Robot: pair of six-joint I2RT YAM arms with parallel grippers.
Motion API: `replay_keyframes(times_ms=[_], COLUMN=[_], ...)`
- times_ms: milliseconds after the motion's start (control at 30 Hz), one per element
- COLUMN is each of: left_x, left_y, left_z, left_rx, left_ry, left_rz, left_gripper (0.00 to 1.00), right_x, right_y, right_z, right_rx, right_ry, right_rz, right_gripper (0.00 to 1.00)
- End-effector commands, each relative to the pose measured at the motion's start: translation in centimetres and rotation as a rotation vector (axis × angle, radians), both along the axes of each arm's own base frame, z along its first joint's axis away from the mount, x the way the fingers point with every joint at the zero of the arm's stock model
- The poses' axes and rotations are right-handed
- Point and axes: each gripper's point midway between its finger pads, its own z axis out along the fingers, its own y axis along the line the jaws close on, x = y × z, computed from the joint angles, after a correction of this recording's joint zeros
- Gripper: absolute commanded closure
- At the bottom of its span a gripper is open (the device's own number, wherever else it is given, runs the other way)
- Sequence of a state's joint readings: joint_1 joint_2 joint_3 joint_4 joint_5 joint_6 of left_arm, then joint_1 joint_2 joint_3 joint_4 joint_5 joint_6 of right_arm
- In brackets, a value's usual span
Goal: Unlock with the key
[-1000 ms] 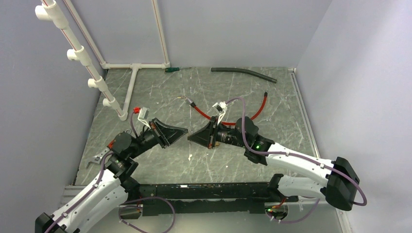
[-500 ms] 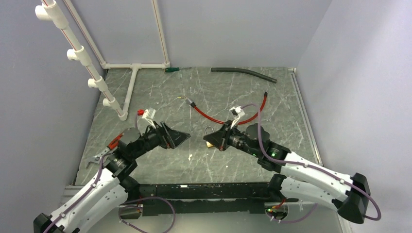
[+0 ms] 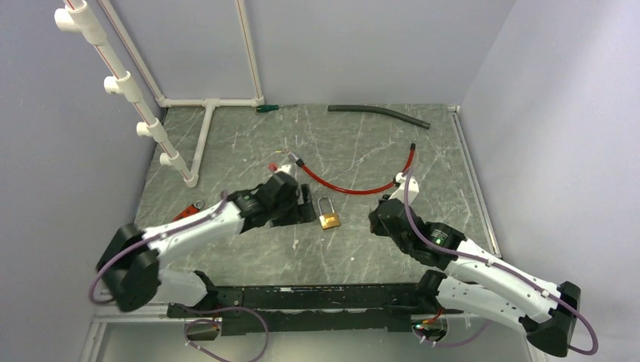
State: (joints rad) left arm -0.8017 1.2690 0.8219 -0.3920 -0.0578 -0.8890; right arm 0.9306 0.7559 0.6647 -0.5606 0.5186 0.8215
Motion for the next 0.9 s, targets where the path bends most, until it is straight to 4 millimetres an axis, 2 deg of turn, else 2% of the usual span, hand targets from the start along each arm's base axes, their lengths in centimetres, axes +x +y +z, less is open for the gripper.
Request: replay_keyframes(times_ms=[0,67,167,267,300,400,533,600,867], left_x=[2.4,3.0,3.6,4.0,4.1,3.9,3.6,3.8,3.4], left_y=[-0.4,-1.8,-4.2,-5.6,-6.2,-7.5,-9.8,-10.2,-9.2], left_z=[-1.0,-2.1,-2.7,-3.5,-3.8,-4.9,-5.7,-6.2,-8.8], left_rx=[0.197,0.194,0.183,0.237,0.247,0.291,0.317,0.326,0.418], left_ry=[0.02,0.041,0.052,0.075,0.092,0.163,0.148,0.155,0.191], left_rz=[0.111,0.109,0.099,0.102,0.105,0.105,0.063,0.061,0.061], left_gripper=[0.12,0.12,0.12,0.12,0.15,0.18,0.16,0.16,0.19], right_x=[0.4,0.3,0.1,-0.1,-0.2,-0.4,-0.5,-0.6,-0.7], right_y=[-3.1,-3.6,-4.4,-5.2,-5.5,-6.0,-6.1,-6.0,-6.1], right_z=[0.5,0.8,1.1,1.4,1.4,1.7,1.7,1.5,1.0], right_rx=[-0.075,-0.072,-0.078,-0.085,-0.083,-0.069,-0.048,-0.047,-0.04], right_ry=[-0.006,-0.018,-0.027,-0.029,-0.03,-0.043,-0.052,-0.044,-0.048], right_rz=[-0.135,-0.146,-0.163,-0.182,-0.191,-0.205,-0.204,-0.201,-0.199], right_gripper=[1.0,1.0,1.0,1.0,1.0,1.0,1.0,1.0,1.0])
